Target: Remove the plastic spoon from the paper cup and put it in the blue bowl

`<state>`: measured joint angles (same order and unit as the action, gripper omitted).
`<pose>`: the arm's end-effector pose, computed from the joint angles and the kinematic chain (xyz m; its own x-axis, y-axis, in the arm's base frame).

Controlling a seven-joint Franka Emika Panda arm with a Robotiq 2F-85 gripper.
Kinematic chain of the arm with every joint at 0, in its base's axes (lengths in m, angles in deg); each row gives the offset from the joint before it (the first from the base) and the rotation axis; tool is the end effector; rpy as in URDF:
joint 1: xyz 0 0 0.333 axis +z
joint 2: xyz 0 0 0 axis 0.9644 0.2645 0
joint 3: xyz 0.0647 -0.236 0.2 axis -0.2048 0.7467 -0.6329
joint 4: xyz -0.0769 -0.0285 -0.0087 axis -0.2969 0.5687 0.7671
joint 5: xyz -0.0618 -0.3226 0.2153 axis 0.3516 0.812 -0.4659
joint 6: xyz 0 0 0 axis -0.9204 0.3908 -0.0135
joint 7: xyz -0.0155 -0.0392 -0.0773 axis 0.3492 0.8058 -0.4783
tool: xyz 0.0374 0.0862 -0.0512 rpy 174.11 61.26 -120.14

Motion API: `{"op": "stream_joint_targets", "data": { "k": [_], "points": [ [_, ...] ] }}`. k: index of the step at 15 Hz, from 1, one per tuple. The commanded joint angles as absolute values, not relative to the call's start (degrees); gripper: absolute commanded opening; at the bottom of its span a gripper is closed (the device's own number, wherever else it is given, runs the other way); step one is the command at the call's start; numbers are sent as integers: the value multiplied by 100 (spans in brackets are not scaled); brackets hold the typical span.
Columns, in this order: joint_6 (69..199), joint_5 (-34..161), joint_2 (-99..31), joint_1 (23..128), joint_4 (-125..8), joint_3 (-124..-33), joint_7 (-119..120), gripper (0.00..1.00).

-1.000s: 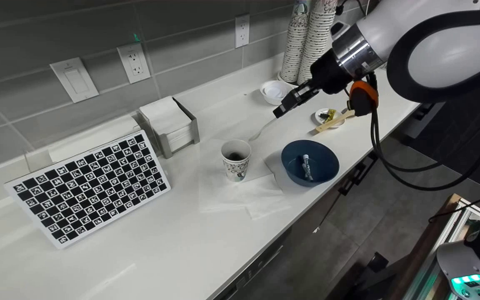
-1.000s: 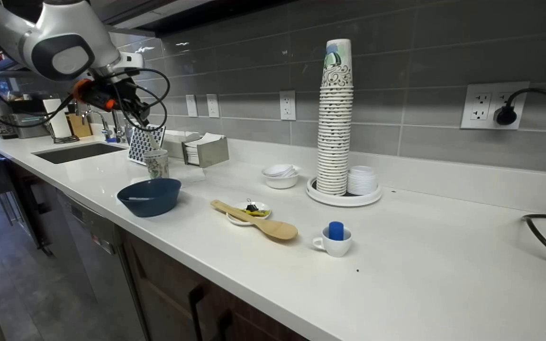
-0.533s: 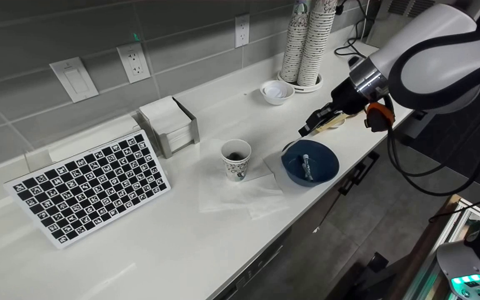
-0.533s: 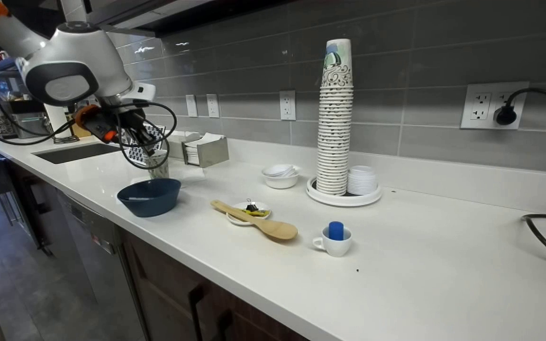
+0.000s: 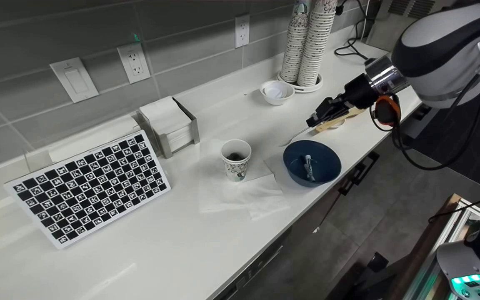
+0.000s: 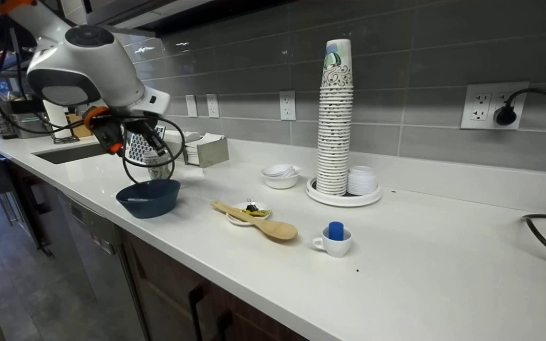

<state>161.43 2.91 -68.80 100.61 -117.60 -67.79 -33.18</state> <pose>0.4284 0.0447 0.3780 0.8686 -0.3038 0.3914 -0.0605 -0.8491 -0.5247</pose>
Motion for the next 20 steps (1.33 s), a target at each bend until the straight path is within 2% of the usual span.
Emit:
{"op": "stream_joint_targets", "data": {
  "k": [1,7,14,15,17,20],
  "points": [
    [15677,-449,-7379,10273,-11930,-6217,-4551,3],
    [14551,-950,-7554,10294,-12073,-5391,-6696,3],
    [14622,-737,-7227,10278,-12250,-5476,-7389,3],
    [14639,-731,-7183,10270,-12239,-5483,-7365,37],
    [14705,-710,-7094,10275,-12214,-5517,-7322,45],
    [14737,-740,-7036,10282,-12185,-5538,-7311,67]
  ]
}}
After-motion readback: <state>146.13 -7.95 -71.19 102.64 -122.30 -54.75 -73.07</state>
